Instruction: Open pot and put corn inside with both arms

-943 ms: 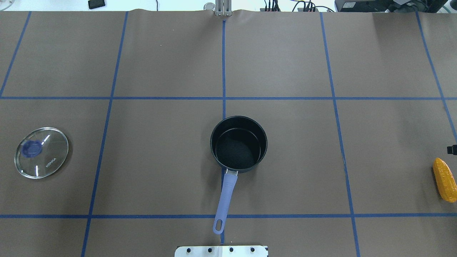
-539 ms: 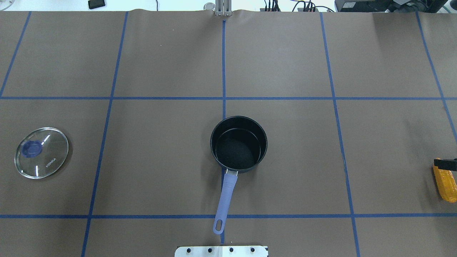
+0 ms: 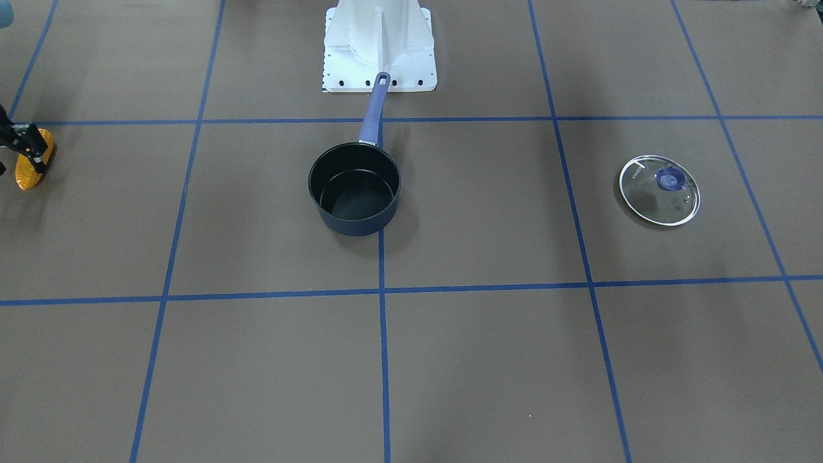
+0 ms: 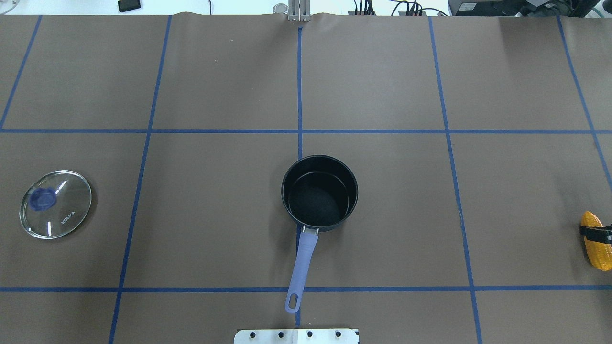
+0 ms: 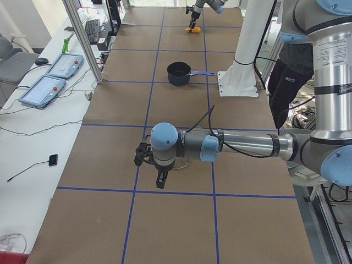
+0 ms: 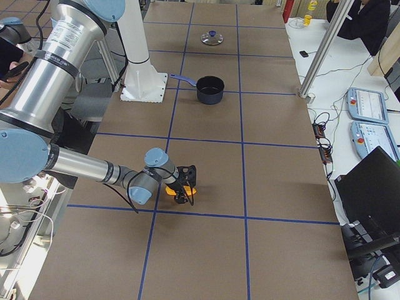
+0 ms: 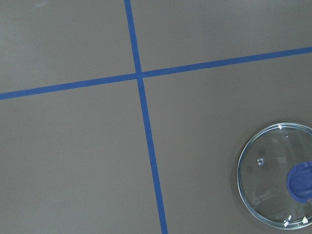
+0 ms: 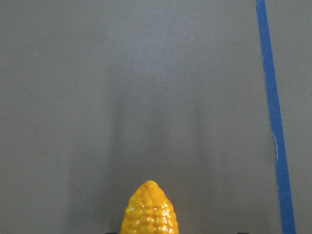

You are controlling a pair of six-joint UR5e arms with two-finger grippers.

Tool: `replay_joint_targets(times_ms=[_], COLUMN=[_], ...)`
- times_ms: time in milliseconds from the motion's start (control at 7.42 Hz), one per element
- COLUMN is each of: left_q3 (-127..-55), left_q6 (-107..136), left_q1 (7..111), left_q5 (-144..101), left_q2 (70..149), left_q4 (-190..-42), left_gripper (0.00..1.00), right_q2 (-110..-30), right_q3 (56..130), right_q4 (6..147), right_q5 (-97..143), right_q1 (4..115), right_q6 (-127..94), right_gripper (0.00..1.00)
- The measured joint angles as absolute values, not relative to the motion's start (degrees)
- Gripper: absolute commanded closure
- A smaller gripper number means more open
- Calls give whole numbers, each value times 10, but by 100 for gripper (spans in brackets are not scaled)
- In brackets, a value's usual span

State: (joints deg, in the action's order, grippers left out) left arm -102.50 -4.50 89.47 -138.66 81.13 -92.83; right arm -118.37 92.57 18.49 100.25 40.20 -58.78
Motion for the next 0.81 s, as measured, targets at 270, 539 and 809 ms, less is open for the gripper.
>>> replay_joint_targets(times_ms=[270, 539, 809], left_q3=[-1025, -1028, -1029], left_q6=[-45, -45, -43], left_q1=[895, 895, 895], left_q5=[-1387, -1387, -1386], left_q2=[811, 809, 803], left_q4=[-933, -935, -935], left_gripper=[1, 1, 1], right_q2=[-1182, -1177, -1146], right_q3=[929, 962, 1017], right_q4=[184, 188, 225], right_q5=[1006, 1024, 1055], right_q1=[397, 400, 413], right_q6=[-588, -587, -590], right_gripper=[100, 100, 100])
